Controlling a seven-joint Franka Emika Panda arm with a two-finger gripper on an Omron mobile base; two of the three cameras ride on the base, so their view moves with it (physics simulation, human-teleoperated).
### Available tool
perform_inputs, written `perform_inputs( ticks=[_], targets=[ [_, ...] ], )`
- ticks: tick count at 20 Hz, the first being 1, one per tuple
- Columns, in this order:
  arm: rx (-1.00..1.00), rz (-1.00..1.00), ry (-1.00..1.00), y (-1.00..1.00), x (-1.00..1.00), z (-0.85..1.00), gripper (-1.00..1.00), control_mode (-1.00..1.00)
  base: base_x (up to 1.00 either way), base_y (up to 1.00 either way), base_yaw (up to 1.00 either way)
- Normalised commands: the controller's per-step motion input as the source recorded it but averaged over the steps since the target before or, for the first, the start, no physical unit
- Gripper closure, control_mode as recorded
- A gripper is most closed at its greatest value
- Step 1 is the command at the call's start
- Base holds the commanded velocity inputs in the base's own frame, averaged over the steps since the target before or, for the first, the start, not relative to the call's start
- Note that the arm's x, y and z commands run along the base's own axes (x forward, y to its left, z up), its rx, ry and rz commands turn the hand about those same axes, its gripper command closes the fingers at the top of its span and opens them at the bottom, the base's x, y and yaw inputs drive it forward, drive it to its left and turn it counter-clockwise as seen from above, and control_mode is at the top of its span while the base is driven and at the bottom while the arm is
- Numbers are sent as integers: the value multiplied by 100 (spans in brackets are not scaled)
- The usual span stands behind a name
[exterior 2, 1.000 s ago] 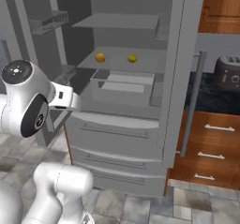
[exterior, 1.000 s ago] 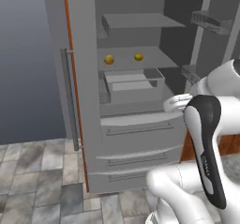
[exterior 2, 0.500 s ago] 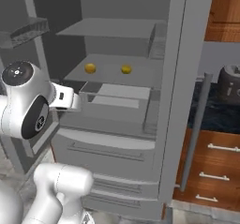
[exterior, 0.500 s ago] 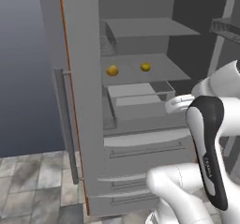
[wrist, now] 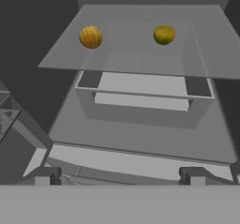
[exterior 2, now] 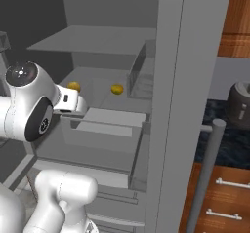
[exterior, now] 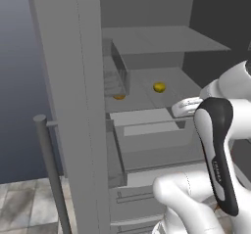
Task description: Open the fridge, remove the orange, squash, and chicken drumstick, and place them on any counter.
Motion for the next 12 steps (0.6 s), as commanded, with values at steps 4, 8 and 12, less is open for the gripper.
perform_inputs(
  ticks=[4, 8, 12],
  targets=[
    [0, 0, 0, 0, 0, 0, -100, 100, 77, -2, 0],
    [0, 0, 0, 0, 0, 0, -100, 100, 51, 0, 0],
    [0, 0, 0, 0, 0, 0, -100, 100, 3, 0, 0]
  ],
)
